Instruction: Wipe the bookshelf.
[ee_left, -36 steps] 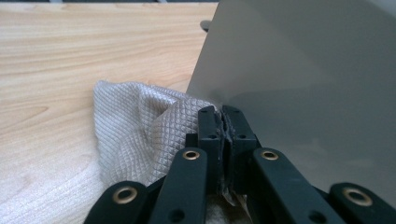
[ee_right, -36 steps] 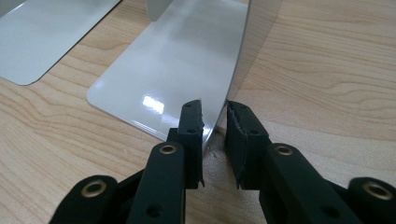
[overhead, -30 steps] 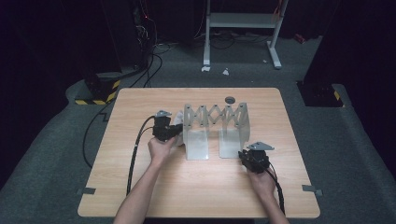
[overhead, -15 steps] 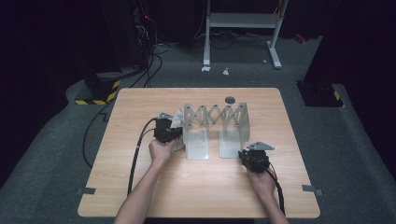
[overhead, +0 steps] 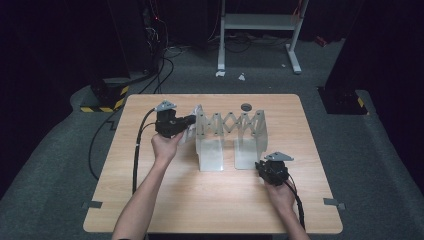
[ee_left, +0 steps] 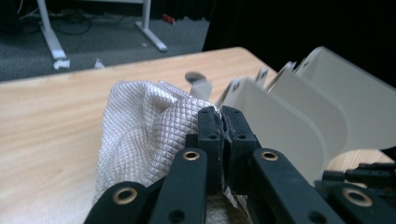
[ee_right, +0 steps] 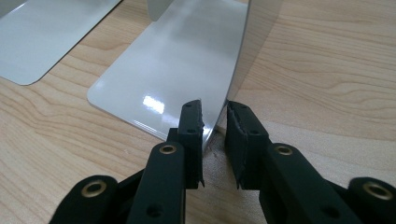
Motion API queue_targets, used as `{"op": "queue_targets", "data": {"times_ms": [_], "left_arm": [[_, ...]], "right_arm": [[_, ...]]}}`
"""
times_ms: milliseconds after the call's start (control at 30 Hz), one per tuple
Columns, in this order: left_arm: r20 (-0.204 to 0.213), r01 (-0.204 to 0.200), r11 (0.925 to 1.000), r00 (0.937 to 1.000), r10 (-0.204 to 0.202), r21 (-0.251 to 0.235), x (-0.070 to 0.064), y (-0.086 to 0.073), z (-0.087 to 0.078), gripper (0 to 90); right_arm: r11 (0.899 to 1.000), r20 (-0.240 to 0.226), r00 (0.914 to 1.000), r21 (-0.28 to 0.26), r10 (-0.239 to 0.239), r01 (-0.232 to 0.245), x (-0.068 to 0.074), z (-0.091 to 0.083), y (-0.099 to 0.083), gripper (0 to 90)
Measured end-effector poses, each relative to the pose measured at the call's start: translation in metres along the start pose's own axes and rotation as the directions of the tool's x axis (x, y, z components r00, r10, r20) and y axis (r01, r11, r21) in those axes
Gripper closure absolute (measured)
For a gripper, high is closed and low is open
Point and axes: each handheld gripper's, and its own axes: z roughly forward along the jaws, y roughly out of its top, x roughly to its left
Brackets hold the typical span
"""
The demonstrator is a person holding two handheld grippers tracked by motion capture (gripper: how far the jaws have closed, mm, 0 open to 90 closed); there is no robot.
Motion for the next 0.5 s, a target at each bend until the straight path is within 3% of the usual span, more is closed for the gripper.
{"op": "queue_targets", "data": {"times_ms": [200,500], "left_arm": [[0.0,-0.014,0.9998,0.9999,0.014,-0.017,0.0,0.011,0.0,86.8],[-0.021,0.009,0.9999,0.9997,-0.009,0.005,0.009,0.006,0.012,86.8]], "right_arm": [[1.0,-0.001,1.0,0.0,0.0,0.0,0.0,0.0,0.0,76.1],[1.0,-0.001,1.0,0.0,0.0,0.0,0.0,0.0,0.0,76.1]]}}
